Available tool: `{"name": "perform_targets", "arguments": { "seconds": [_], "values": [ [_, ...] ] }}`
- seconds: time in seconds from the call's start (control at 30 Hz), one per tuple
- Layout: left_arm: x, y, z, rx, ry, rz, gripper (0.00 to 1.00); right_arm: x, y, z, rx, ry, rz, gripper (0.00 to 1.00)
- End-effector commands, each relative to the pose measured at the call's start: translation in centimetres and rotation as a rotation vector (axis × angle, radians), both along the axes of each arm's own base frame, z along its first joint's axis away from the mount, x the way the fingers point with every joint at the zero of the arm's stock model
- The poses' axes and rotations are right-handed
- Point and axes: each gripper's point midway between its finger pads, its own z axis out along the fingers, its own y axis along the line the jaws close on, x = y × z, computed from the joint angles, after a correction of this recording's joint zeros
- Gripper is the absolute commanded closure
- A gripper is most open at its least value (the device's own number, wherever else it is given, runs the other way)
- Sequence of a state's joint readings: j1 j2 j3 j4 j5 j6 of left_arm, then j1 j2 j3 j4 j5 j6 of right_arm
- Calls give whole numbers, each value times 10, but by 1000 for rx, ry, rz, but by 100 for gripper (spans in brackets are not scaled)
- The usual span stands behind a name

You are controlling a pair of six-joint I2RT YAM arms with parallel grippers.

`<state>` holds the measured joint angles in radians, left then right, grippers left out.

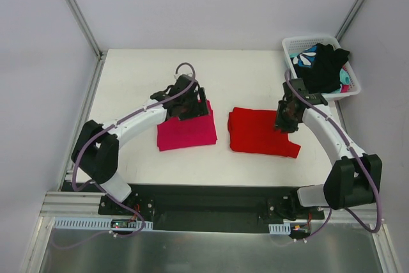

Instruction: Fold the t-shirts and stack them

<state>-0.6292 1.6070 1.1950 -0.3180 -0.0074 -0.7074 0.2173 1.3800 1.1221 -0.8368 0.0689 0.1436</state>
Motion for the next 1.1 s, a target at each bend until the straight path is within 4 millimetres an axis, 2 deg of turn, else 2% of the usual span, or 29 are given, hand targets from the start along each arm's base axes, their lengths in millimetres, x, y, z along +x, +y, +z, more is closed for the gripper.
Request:
{"name": "perform_targets", "arguments": {
  "seconds": [0.0, 0.03, 0.07, 0.1, 0.13, 0.17, 0.2, 0.27, 0.3, 0.33, 0.4, 0.43, 0.47, 0.53, 0.8, 0.9, 1.07],
  "values": [
    [-5, -35, -2, -63, 19, -29, 29, -8, -17, -5, 20, -35, -46, 68],
    [-5, -43, -5, -82, 19, -40, 29, -4, -19, -1, 30, -85, -61, 68],
    [-8, -49, -17, -90, 34, -51, 29, -4, -22, -1, 39, -104, -73, 67],
    [-5, -70, -9, -183, 4, -91, 29, -4, -30, -2, 46, -119, -106, 67],
    [-5, -76, -11, -216, 3, -96, 29, -5, -31, -7, 61, -131, -112, 67],
    [-11, -75, -27, -220, 33, -96, 29, -5, -34, -3, 69, -159, -123, 67],
    [-3, -87, -17, -292, -13, -103, 29, -3, -43, -2, 68, -177, -153, 66],
    [-6, -89, -24, -325, -8, -101, 29, -7, -39, 0, 115, -194, -140, 66],
    [-7, -92, -24, -347, -9, -99, 29, -6, -49, 0, 118, -207, -175, 66],
    [-3, -97, -18, -380, -43, -100, 29, -9, -49, -3, 141, -207, -185, 66],
    [-7, -96, -25, -393, -39, -82, 29, -8, -56, 2, 160, -243, -231, 64],
    [-4, -99, -20, -416, -70, -82, 29, -8, -56, 3, 177, -254, -239, 64],
    [-6, -96, -27, -411, -72, -70, 29, -10, -56, 2, 189, -261, -259, 63],
    [-5, -97, -28, -419, -80, -59, 29, -9, -56, 7, 206, -292, -268, 63],
    [-3, -120, -23, -421, -75, -83, 28, -12, -56, 2, 217, -260, -278, 62],
    [-7, -130, -32, -403, -44, -97, 28, -13, -59, 1, 209, -252, -292, 62],
    [-12, -137, -47, -365, -1, -103, 28, -15, -67, 4, 184, -258, -328, 56]
  ]
}}
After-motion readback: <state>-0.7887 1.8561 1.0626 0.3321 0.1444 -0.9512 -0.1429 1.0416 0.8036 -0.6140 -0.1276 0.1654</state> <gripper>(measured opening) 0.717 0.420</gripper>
